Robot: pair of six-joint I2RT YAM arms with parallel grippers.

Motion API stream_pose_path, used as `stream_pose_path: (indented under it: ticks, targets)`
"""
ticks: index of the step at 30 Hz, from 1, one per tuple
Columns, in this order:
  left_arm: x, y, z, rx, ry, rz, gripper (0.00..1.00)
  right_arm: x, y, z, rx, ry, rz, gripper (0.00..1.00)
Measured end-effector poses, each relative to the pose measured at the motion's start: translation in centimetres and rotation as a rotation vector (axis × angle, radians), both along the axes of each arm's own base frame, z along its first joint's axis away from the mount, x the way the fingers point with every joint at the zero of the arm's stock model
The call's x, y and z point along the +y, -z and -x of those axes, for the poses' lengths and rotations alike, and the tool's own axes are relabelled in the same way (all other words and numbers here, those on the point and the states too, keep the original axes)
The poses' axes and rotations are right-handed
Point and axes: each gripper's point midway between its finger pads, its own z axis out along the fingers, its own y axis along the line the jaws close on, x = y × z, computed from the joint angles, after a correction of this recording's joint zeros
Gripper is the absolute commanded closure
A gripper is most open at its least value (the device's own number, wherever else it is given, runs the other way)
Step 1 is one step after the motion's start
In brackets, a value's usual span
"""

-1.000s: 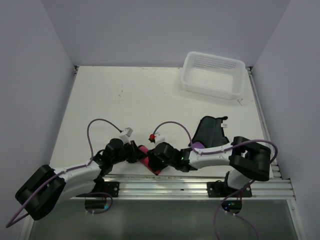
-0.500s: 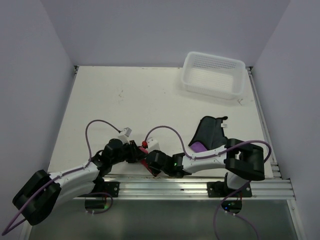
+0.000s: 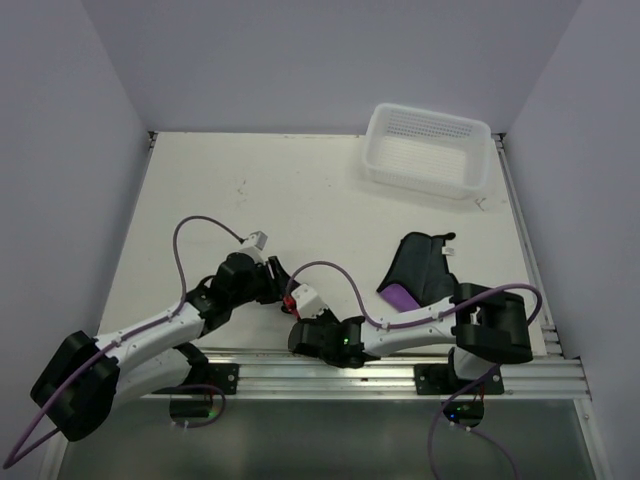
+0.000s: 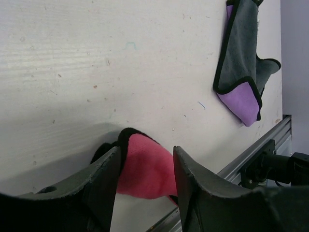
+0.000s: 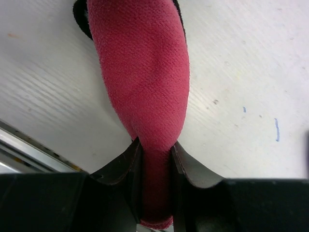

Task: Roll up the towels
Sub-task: Roll the towel, then place the rolled towel into the container

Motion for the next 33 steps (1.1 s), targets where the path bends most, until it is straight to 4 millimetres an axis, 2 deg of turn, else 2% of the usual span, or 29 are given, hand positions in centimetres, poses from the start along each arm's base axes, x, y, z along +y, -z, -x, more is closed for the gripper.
stream_pose_path:
  ticks: [7,18,26,30,33]
  targets:
    - [0.1,0.6,0.1,0.061,-0.004,-0.038,0.48,-2.3,-0.8,-0.8,-0.129,0.034,0.13,1.0]
    - [-0.3,-1.1,0.1,0.039,-0.006,0.025,0.49,-1.0,-0.3,0.1,-0.228,0.004,0.231,1.0]
    - [-2.4,-2.4,-0.6,0.014,0.037,0.123,0.51,-1.0,-0.3,0.1,-0.227,0.006,0.231,1.0]
    - [-3.3,-1.7,-0.8,0.025,0.059,0.145,0.53,-1.0,-0.2,0.1,-0.224,0.008,0.227,0.99]
    - [-3.6,-0.3,-0.5,0.051,0.074,0.139,0.54,-0.9,-0.2,0.1,-0.216,0.012,0.22,0.99]
